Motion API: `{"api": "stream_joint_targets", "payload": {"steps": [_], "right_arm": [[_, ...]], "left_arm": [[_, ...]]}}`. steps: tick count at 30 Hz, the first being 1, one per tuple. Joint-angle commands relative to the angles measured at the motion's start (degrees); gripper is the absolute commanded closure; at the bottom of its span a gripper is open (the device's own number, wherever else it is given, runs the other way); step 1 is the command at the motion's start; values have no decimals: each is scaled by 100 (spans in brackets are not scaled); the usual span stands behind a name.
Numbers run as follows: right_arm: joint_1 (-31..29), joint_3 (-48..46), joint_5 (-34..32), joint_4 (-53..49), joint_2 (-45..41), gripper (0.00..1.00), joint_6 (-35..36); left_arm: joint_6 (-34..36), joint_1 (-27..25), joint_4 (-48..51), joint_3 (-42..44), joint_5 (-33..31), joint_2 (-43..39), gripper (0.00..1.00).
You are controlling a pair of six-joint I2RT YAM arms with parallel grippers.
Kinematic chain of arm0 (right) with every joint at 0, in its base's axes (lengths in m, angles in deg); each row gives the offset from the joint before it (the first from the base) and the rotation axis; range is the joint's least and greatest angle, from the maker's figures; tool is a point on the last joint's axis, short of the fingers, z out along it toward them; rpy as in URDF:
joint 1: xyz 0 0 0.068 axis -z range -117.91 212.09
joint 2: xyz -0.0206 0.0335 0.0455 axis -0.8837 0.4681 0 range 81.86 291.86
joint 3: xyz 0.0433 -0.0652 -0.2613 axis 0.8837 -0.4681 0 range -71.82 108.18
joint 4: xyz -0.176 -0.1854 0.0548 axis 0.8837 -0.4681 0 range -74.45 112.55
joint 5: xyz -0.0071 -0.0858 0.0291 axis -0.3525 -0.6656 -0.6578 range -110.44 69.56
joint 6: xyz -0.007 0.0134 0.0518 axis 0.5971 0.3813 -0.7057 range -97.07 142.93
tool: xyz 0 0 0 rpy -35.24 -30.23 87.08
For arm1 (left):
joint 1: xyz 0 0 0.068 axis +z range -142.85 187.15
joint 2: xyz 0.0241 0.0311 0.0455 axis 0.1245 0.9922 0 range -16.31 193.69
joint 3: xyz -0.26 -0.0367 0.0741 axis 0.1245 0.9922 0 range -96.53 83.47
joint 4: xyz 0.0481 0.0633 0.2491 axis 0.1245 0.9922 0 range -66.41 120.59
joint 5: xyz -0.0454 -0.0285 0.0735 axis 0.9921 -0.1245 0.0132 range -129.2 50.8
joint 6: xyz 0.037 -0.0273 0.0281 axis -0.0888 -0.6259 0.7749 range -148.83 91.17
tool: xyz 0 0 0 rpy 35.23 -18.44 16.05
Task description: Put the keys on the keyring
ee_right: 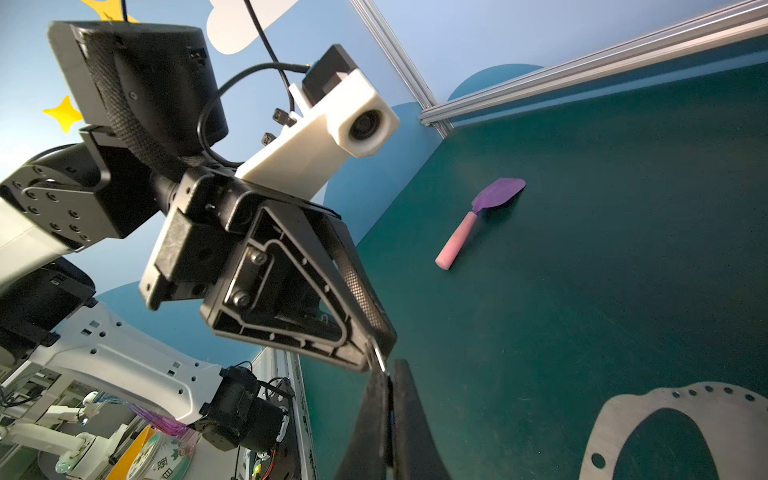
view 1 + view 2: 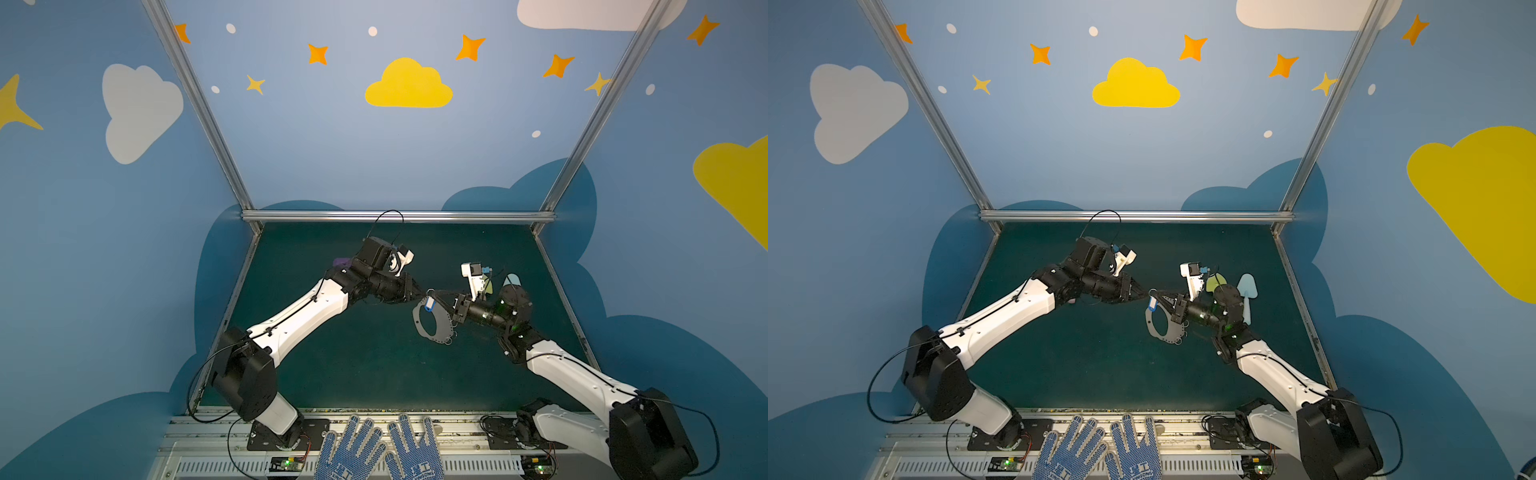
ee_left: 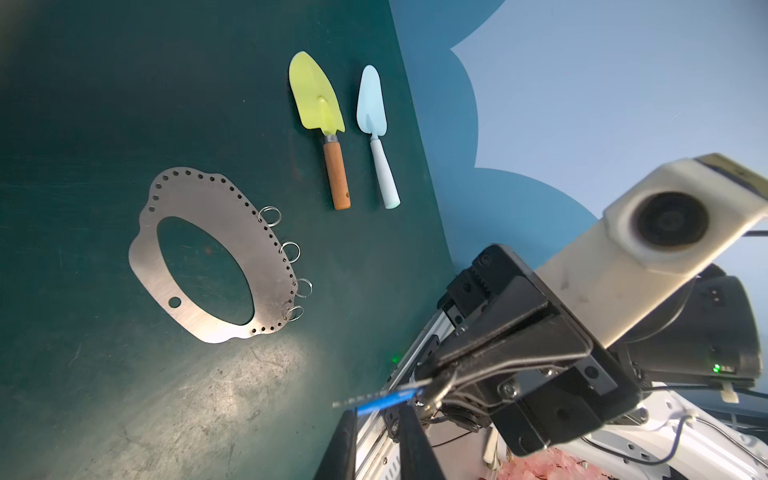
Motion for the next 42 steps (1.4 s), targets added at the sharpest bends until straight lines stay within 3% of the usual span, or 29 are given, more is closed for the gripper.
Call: {"api": "stream_joint_targets", "payload": {"steps": [1, 11, 13, 16, 26, 35, 42], "right_arm": [[-35, 12, 81, 153, 123, 100, 52], [-63, 12, -57, -38, 78, 100, 186], [-62, 52, -365, -371, -11, 100, 322], [-47, 161, -1089, -1280, -230, 100, 656], [309, 75, -2991, -3048, -917, 100, 950], [702, -294, -3949, -3773, -1582, 100, 620], [1138, -359, -4356, -4407, -2023, 100, 448]], "left_arm": [[159, -111, -73, -204, 208, 77, 79], [213, -149, -2, -217, 116, 171, 80], [189, -136, 14, -198, -73, 154, 79], [91, -84, 82, -143, -415, 150, 68], [246, -408, 389, 60, -1308, 814, 63], [596, -1019, 858, -747, -1529, 2029, 55], [1036, -1482, 1850, -2067, -1867, 3180, 52]]}}
